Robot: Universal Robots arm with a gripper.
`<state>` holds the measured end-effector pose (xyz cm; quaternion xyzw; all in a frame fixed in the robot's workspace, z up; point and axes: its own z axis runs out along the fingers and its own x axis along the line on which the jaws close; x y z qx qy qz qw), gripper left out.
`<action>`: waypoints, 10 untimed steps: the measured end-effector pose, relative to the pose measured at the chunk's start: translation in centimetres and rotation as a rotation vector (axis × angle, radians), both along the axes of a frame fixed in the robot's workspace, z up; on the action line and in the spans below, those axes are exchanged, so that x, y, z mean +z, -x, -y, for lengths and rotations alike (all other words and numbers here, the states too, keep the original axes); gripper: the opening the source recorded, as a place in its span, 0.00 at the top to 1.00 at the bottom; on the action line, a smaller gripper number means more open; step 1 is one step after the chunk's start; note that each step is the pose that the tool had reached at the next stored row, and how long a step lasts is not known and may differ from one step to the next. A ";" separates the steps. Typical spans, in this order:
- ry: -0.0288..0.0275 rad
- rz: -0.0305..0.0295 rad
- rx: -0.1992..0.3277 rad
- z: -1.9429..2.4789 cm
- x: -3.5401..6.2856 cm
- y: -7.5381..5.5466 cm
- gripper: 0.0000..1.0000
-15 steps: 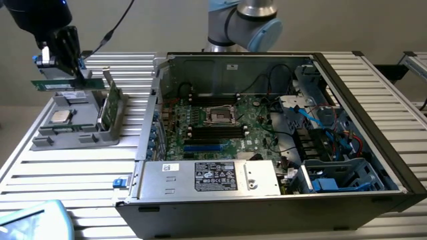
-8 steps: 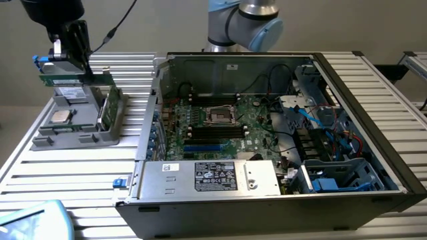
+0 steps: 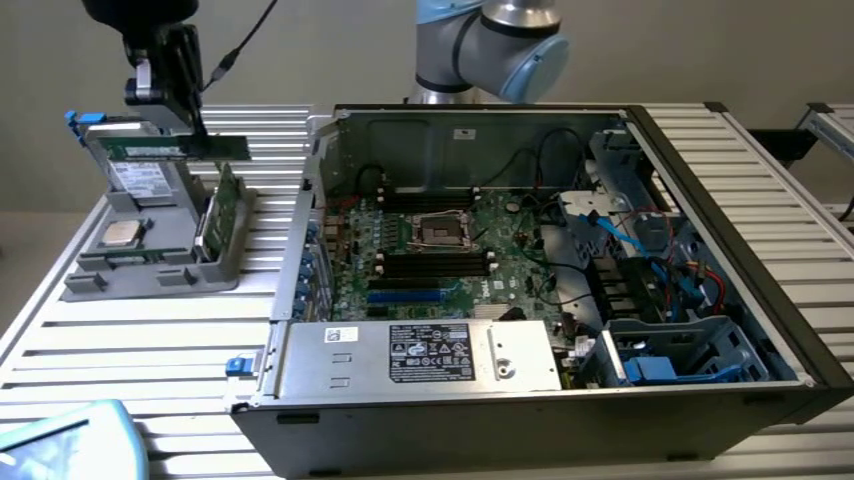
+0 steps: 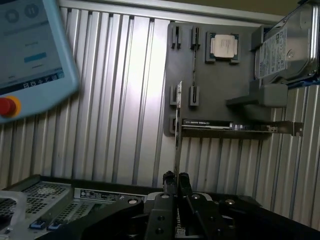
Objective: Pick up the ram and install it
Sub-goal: 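Pick up the ram and move it above insertion slot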
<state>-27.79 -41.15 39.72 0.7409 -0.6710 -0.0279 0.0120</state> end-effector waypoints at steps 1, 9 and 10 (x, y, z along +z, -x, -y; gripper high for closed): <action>0.0015 0.0000 0.000 0.00 0.13 -0.4 0.86; 0.0162 0.0001 0.000 -0.01 0.89 -2.7 0.86; 0.0175 0.0000 0.000 -0.01 0.96 -3.0 0.86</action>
